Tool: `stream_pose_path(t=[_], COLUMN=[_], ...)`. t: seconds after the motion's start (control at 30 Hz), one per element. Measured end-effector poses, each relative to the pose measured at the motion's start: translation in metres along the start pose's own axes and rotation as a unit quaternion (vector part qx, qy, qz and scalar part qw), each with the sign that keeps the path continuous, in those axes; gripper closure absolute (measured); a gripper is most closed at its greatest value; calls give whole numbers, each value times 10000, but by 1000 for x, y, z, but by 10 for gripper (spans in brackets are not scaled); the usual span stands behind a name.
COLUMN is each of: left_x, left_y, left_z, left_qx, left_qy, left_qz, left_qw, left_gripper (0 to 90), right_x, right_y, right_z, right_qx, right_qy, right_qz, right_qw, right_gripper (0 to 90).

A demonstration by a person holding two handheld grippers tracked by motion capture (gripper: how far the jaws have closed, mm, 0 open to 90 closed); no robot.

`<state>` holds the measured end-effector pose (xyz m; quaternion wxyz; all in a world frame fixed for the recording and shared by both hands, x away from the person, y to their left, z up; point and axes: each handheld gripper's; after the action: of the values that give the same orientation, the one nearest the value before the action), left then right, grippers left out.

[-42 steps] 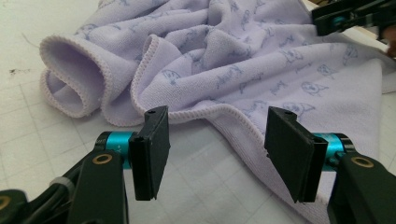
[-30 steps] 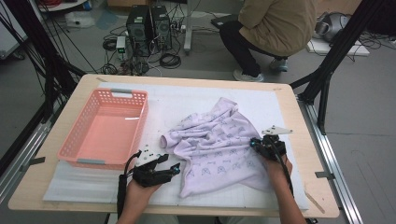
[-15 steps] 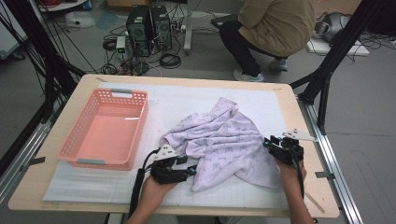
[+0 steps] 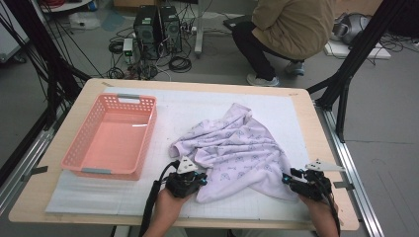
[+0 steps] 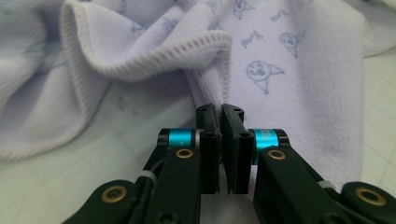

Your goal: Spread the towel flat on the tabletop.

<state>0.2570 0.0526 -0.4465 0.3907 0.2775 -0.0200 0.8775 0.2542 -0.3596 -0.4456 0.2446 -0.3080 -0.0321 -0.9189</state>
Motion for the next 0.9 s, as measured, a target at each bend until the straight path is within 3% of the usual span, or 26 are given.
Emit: stream_pose_path(t=[0.1, 0.2, 0.23, 0.37, 0.47, 0.63, 0.7, 0.77, 0.9], left_x=[16, 28, 31, 42, 53, 63, 62, 60, 53], left_y=[-4, -8, -9, -11, -12, -17, -18, -21, -28], left_z=[-5, -10, -12, -17, -20, -26, -28, -25, -13], left_qx=[75, 131, 195, 277, 274, 323, 366, 508, 587], left_qy=[136, 224, 261, 361, 421, 318, 302, 346, 548], left_qz=[18, 59, 39, -23, -87, -168, -186, -122, -113], left_qw=[9999, 9996, 9995, 9990, 9987, 9988, 9987, 9980, 9967], left_gripper=[853, 853, 853, 855, 855, 855, 807, 558, 417], right_x=[2, 6, 8, 14, 20, 33, 35, 36, 35], right_y=[-4, -5, -5, -6, -10, -20, -22, -22, -16], right_z=[-4, -6, -7, -10, -11, -18, -20, -17, -6], right_qx=[51, 53, 36, -9, 111, 247, 257, 201, 1], right_qy=[-25, -58, -94, -139, -150, -335, -347, -196, 288], right_qz=[-69, -46, 29, 273, 414, 669, 747, 744, 446], right_qw=[10000, 10000, 9999, 9995, 9990, 9969, 9963, 9968, 9986], right_gripper=[628, 839, 858, 871, 875, 876, 845, 687, 529])
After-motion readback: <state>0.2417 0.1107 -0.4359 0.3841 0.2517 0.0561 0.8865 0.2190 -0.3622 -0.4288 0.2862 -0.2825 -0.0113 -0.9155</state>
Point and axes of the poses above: each handheld gripper's, and its own axes: x roughly backward along the jaws, z roughly out of its top, y roughly to its right, and after that the axes turned 5 degrees about y, right-handed
